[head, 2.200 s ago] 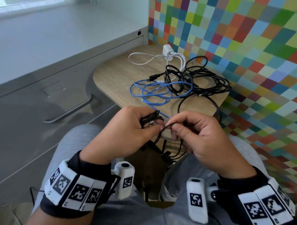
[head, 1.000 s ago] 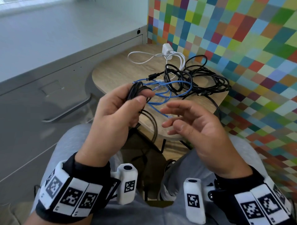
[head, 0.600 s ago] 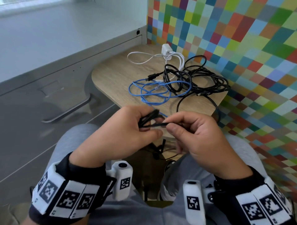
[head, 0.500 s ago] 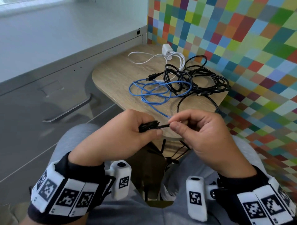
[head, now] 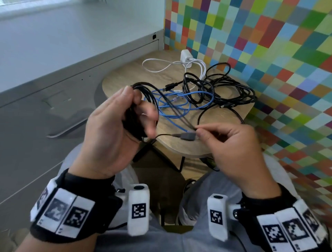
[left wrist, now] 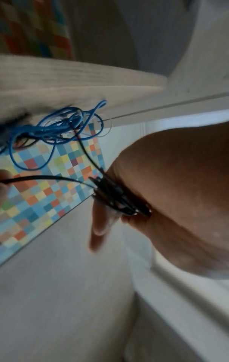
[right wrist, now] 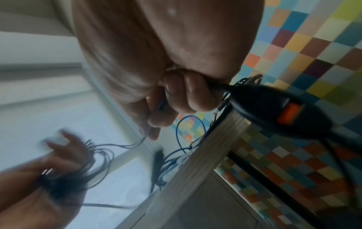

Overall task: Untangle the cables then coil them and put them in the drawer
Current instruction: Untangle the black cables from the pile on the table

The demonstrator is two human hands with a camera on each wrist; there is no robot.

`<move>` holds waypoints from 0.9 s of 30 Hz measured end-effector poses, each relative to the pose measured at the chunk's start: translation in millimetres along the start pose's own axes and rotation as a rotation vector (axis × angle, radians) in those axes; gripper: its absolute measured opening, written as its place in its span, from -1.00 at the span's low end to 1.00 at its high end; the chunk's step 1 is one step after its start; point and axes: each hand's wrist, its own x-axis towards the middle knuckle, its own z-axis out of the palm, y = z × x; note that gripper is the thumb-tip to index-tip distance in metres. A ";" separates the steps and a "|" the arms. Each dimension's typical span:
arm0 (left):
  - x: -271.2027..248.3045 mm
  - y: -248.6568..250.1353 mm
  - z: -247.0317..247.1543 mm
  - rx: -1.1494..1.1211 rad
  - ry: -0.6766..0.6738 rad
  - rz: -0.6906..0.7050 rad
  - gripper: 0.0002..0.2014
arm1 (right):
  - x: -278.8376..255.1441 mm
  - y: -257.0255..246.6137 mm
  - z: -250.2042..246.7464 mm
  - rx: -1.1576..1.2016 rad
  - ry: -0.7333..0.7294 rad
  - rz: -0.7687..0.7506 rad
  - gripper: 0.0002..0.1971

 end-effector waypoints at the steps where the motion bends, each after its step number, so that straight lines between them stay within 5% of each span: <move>1: -0.3 -3.7 4.8 0.075 0.028 0.043 -0.80 | -2.4 -1.0 4.9 -0.028 -0.052 0.012 -0.82; 7: -3.8 -22.4 16.4 0.500 -0.009 0.081 -0.85 | -11.9 -7.8 22.2 -0.227 -0.221 -0.104 -0.88; 13: -11.3 -25.7 19.4 1.352 -0.168 0.146 -0.69 | -14.6 -12.8 17.5 -0.103 -0.289 -0.251 -0.88; 19: -12.7 -16.3 27.1 1.305 -0.218 0.030 -0.57 | -15.7 -20.5 4.4 0.075 -0.336 -0.255 -0.84; 27: -10.5 -9.1 16.3 1.117 -0.314 -0.223 -0.53 | -9.8 -19.3 -18.0 0.036 -0.272 -0.173 -0.85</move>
